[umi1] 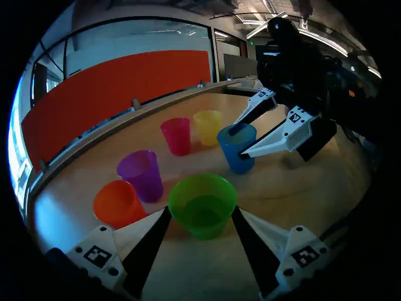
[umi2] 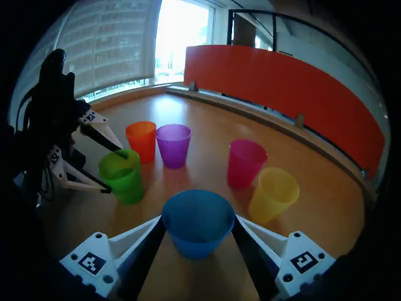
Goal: Pour water
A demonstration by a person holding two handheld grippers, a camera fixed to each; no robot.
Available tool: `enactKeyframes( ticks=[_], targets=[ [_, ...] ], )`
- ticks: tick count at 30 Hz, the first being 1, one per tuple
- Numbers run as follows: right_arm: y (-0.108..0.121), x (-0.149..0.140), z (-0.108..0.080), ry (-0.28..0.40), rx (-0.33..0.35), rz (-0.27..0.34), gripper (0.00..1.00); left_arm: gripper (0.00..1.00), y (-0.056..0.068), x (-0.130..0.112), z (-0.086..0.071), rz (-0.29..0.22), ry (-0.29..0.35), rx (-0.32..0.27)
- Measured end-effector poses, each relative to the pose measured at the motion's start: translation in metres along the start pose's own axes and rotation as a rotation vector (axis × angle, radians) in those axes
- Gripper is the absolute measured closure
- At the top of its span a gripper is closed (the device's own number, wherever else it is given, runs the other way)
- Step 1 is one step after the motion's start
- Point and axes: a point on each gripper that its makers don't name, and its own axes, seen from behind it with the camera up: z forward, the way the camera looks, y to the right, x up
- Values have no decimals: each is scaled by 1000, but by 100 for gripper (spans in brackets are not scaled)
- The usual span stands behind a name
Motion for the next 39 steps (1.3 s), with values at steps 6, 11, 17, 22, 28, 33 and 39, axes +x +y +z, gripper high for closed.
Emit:
enactKeyframes(
  ticks=[6,11,17,22,28,33,39],
  targets=[
    [1,-2,1,0,0,6,8,11,-1,1,-5,28,-10,4],
    [1,-3,0,2,1,8,7,11,-3,-2,-9,50,-24,17],
    [1,-4,-1,1,3,11,7,11,-8,-6,-16,57,-36,35],
    [0,-8,-3,-13,1,4,7,11,-11,-7,-24,56,-36,49],
    [0,-19,-5,-45,-12,-22,7,11,-11,-9,-32,57,-40,62],
    [-1,-23,-6,-55,-15,-19,7,11,-14,-14,-38,57,-46,80],
    [2,-28,-12,-62,-26,-14,6,11,-17,-14,-48,42,-36,98]
  ],
)
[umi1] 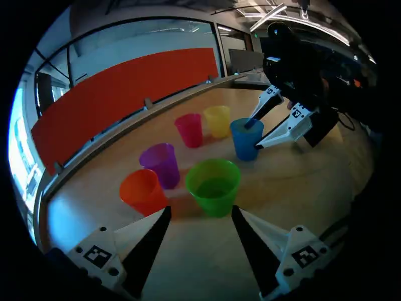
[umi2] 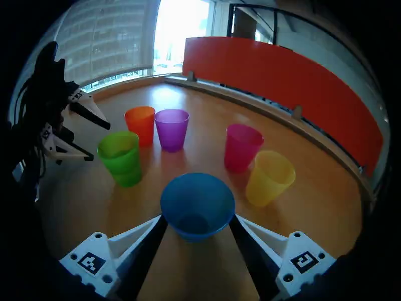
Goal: Pour water
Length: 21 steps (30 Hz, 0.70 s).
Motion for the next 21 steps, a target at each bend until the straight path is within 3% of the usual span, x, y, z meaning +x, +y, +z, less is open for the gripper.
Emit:
enactKeyframes(
  ticks=[21],
  targets=[
    [12,-28,-34,-3,-69,44,6,11,-21,-13,-31,-62,15,107]
  ],
)
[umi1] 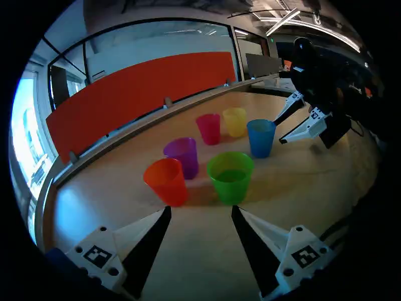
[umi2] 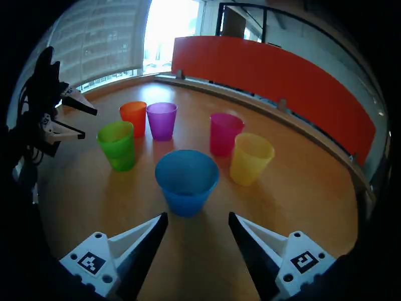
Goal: Pour water
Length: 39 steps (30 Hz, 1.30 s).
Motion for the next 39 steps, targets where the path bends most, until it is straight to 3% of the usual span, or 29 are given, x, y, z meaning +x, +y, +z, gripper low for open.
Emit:
enactKeyframes(
  ticks=[15,22,39],
  targets=[
    [39,-14,-30,49,-116,96,6,11,-29,-3,-16,-78,28,105],
    [60,-7,-42,106,-173,151,7,11,-45,0,-24,-112,55,157],
    [106,24,-64,276,-346,189,6,11,-92,4,-53,-230,152,297]
  ],
)
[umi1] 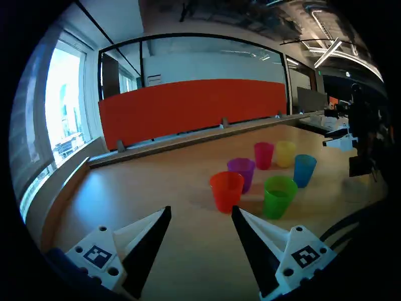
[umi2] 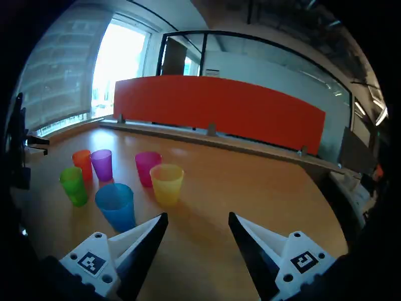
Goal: Pour water
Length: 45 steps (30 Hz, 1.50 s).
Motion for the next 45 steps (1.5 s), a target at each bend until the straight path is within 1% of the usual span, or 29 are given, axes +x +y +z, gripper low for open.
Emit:
enactKeyframes(
  ticks=[6,12,18,21,27,30,33,39,45],
  targets=[
    [10,19,4,86,-51,18,7,11,-10,4,-5,-20,32,41],
    [17,41,4,182,-98,11,7,11,-16,13,-8,-23,64,73],
    [21,56,3,242,-132,14,7,11,-25,24,-13,-39,101,106],
    [26,64,1,273,-151,38,7,11,-29,27,-16,-49,120,123],
    [39,80,-6,343,-188,106,7,11,-34,37,-22,-60,157,146],
    [45,80,-7,360,-206,127,6,11,-35,41,-24,-67,173,152],
    [48,78,-6,357,-218,138,6,11,-35,44,-24,-79,185,156],
    [42,78,-6,369,-207,149,6,11,-32,42,-20,-104,194,153],
    [40,76,-5,370,-215,141,6,11,-37,47,-17,-92,209,173]
  ],
)
